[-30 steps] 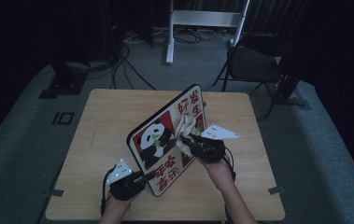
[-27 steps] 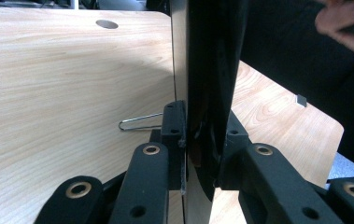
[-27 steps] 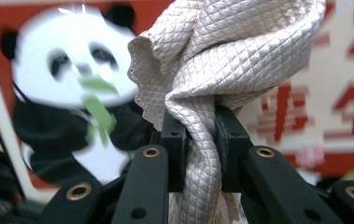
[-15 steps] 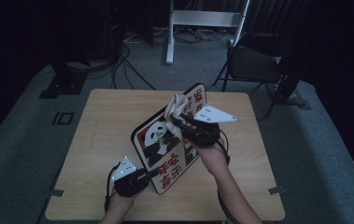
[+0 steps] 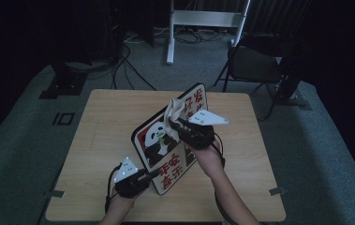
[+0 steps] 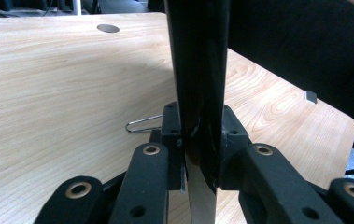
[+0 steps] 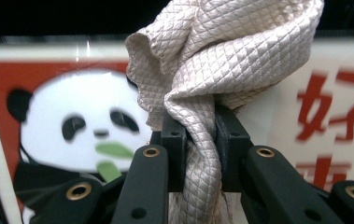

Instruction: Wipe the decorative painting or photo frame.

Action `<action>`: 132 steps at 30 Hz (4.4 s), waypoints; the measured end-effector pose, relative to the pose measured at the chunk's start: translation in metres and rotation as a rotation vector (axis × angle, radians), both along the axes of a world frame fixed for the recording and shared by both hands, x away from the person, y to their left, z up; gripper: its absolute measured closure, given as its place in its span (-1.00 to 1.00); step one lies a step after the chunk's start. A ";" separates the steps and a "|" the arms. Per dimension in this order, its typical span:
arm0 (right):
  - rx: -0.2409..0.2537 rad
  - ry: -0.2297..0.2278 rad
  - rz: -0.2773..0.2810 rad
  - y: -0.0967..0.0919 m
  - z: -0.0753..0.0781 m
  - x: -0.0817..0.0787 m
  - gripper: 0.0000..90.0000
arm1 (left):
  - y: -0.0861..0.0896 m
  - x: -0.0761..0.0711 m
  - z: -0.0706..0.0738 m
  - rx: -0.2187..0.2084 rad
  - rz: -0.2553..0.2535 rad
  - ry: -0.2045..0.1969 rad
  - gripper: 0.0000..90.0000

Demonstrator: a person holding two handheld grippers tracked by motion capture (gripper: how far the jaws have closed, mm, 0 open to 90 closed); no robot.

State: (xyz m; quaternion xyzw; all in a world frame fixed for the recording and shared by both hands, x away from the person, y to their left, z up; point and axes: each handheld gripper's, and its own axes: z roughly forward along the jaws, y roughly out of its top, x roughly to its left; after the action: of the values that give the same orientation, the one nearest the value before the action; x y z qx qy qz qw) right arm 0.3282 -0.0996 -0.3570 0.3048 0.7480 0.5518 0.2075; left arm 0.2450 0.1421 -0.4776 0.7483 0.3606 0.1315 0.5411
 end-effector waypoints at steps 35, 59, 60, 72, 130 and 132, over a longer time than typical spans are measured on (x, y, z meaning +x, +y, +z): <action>-0.120 0.199 -0.064 -0.031 -0.114 -0.017 0.70 | 0.000 0.001 0.000 0.002 -0.004 0.001 0.73; -0.214 0.347 -0.064 -0.045 -0.167 -0.020 0.70 | 0.000 0.001 0.001 0.002 -0.006 0.004 0.73; -0.224 0.356 -0.065 -0.046 -0.171 -0.020 0.70 | -0.001 0.001 0.001 0.001 -0.005 0.004 0.73; -0.180 0.342 -0.056 -0.050 -0.154 -0.021 0.71 | 0.005 0.002 0.005 -0.008 -0.013 0.001 0.70; -0.042 0.064 0.037 -0.003 -0.034 -0.012 0.70 | 0.020 -0.011 0.015 -0.024 -0.015 -0.011 0.73; -0.055 0.078 0.033 -0.006 -0.042 -0.014 0.70 | 0.020 -0.012 0.015 -0.022 -0.012 -0.012 0.73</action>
State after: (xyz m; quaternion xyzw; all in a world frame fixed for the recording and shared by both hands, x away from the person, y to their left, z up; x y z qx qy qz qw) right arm 0.3147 -0.1053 -0.3989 0.3079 0.7754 0.5221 0.1773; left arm 0.2333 0.1622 -0.4622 0.7437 0.3540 0.1288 0.5523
